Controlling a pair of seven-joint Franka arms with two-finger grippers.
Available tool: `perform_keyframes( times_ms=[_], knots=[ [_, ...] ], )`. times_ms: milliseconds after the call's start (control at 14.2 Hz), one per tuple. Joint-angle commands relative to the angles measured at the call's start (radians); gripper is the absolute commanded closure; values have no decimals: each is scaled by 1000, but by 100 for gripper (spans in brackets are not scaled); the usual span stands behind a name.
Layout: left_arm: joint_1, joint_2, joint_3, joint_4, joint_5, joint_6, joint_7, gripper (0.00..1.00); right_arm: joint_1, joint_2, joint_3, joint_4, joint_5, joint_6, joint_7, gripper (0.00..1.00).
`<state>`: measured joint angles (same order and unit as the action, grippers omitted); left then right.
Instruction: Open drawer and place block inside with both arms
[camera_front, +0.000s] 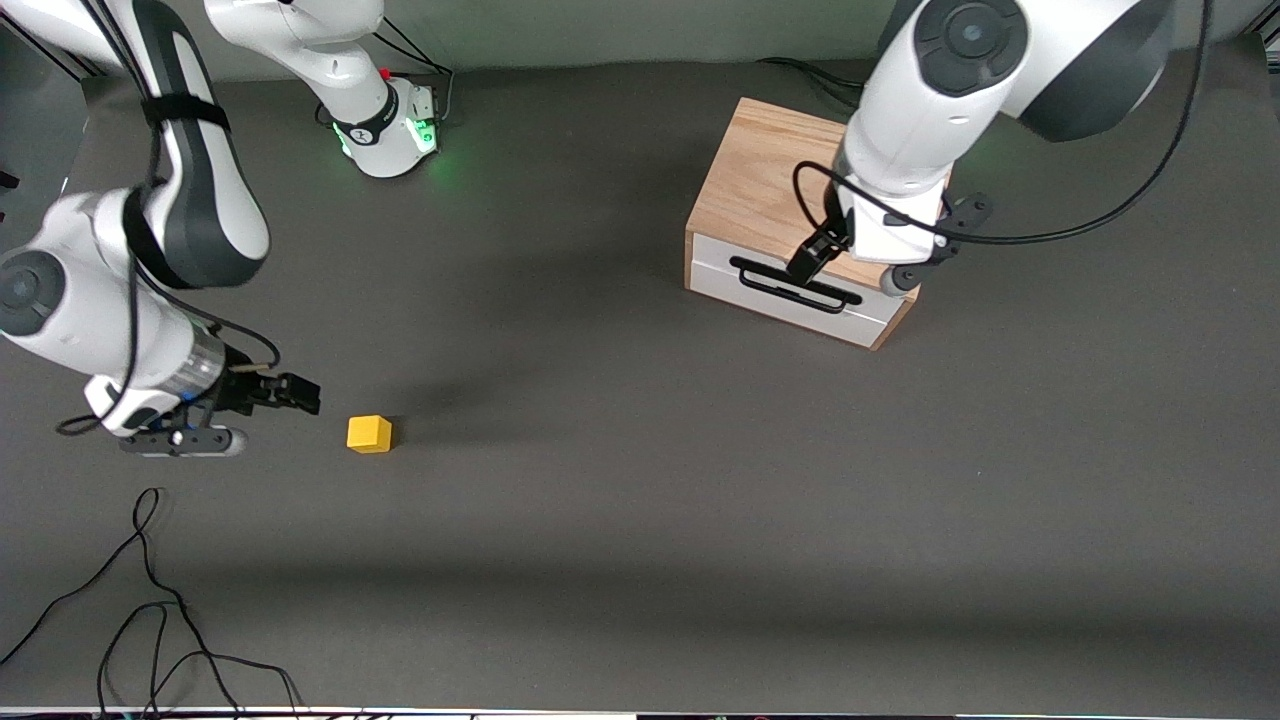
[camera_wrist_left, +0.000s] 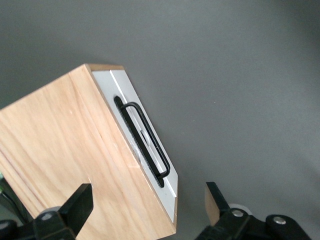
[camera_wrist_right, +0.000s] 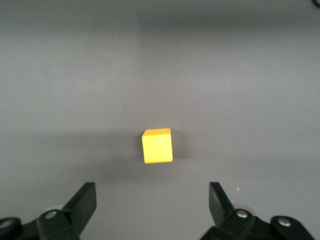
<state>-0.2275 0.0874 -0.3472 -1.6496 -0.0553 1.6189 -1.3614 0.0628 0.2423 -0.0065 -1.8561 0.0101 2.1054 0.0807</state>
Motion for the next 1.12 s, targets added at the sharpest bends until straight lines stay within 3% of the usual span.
perform_keyframes(
  times_ms=[0, 141, 492, 1054],
  knots=[
    [-21, 9, 10, 2, 12, -27, -70, 0, -6, 32, -1, -76, 13, 150, -24, 0],
    [-16, 12, 10, -15, 12, -51, -100, 0, -6, 57, -1, -145, 13, 273, -24, 0],
    [-56, 89, 10, -25, 14, -74, -225, 0, -6, 147, -1, -186, 13, 405, -24, 0],
    [-118, 205, 11, -62, 32, -22, -346, 0, -6, 226, -1, -195, 14, 472, -22, 0]
  ],
)
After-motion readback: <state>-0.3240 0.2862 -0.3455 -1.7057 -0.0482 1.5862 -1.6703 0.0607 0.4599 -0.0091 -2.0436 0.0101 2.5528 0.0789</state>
